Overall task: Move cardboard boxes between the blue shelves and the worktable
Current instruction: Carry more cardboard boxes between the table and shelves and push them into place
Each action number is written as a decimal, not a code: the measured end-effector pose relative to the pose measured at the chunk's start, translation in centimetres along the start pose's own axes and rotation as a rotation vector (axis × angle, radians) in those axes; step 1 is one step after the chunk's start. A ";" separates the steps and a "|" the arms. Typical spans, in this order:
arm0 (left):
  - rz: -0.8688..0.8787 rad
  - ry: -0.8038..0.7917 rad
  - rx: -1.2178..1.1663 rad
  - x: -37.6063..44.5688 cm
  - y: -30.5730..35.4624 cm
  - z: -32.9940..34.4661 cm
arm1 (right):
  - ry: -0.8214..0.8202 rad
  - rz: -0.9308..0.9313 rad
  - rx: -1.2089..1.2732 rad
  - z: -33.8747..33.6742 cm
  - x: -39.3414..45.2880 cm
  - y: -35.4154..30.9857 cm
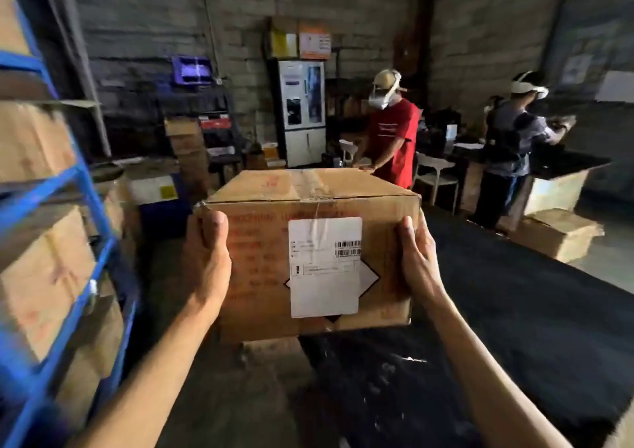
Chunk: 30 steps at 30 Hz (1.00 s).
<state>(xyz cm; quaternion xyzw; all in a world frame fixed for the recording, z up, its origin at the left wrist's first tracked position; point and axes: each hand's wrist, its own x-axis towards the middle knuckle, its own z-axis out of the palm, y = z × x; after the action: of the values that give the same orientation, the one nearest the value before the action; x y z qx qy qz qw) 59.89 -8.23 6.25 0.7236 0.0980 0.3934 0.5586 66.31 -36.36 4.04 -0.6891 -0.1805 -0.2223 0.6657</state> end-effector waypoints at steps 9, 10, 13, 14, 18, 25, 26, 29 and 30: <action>0.105 0.422 0.158 -6.2 3.7 -14.5 | -0.353 -0.017 0.242 11.0 -3.1 -4.1; 0.115 0.446 0.189 -7.3 4.4 -15.7 | -0.389 -0.036 0.255 11.7 -3.9 -4.6; 0.052 0.465 0.229 -11.2 6.5 -18.4 | -0.444 -0.065 0.296 13.1 -6.0 -5.8; 0.049 0.499 0.239 -12.5 7.1 -19.4 | -0.474 -0.065 0.316 13.5 -6.9 -6.2; 0.042 0.640 0.304 -16.6 8.8 -23.3 | -0.606 -0.058 0.407 15.8 -9.9 -8.6; 0.081 0.866 0.432 -22.6 12.9 -27.9 | -0.765 -0.031 0.552 19.4 -14.4 -12.9; 0.087 0.886 0.448 -23.3 13.3 -28.5 | -0.783 -0.036 0.573 19.9 -14.8 -13.3; 0.100 0.930 0.463 -25.3 14.4 -30.2 | -0.859 -0.044 0.628 21.6 -16.3 -14.6; 0.103 0.948 0.470 -25.8 15.0 -30.6 | -0.878 -0.040 0.637 22.2 -16.8 -15.0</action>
<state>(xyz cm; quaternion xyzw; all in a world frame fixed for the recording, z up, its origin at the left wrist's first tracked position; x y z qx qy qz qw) 17.34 -6.18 9.68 0.5760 0.3894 0.6717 0.2557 45.58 -12.65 7.15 -0.4776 -0.5130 0.1396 0.6994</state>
